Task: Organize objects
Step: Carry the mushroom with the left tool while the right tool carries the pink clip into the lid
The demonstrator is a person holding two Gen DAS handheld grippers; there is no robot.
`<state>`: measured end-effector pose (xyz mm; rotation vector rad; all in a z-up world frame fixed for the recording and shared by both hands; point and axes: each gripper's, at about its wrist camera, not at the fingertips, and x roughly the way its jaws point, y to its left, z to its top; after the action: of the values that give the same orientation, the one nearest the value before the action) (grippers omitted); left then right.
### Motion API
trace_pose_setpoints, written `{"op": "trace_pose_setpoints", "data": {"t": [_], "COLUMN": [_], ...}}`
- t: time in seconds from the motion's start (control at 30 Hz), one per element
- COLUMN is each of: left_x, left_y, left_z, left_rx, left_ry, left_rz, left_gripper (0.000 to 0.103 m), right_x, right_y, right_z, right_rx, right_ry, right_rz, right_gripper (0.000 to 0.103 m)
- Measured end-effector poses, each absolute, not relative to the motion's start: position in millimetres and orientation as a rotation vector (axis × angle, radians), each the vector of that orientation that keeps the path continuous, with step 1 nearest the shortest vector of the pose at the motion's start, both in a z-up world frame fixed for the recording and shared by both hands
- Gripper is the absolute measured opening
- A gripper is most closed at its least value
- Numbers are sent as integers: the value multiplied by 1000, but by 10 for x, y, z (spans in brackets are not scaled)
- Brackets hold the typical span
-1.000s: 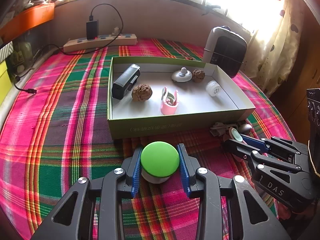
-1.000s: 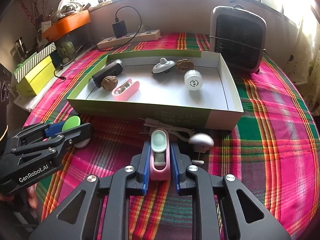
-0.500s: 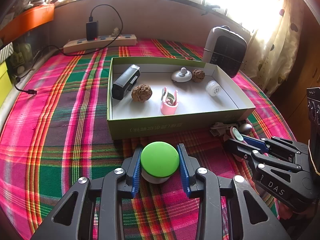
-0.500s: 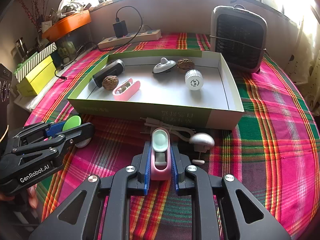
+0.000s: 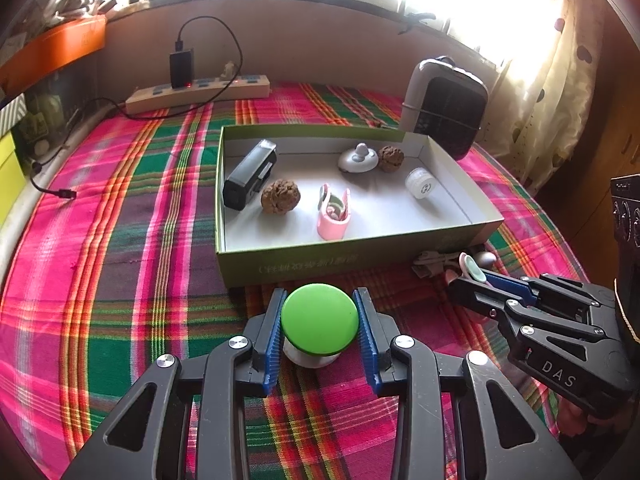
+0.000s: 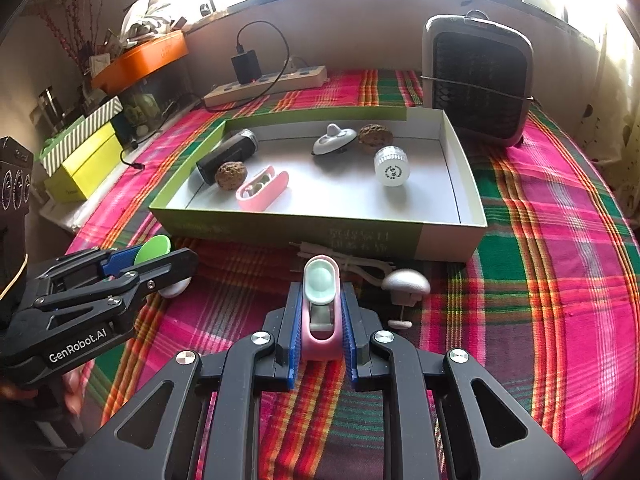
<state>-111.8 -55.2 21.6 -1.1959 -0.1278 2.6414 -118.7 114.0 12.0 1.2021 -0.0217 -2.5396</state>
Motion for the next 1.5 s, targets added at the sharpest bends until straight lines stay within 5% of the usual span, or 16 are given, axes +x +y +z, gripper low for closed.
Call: {"op": "trace_pose_setpoints", "data": {"t": [0.77,1.5], "left_x": [-1569,-2400], "left_y": [-463,-414], "left_z": [588,412], "left_rx": [-1123,-1201], "left_ry": [-89,-73], "left_rz": [2611,2588], "left_gripper": [31,31], "right_x": [-1490,-2181], "right_y": [1161,1074], "right_z": [481,286], "right_rx": [1089,1160], "right_ry": [-24,27], "right_rz": [-2523,-2452], "right_gripper": [18,18]}}
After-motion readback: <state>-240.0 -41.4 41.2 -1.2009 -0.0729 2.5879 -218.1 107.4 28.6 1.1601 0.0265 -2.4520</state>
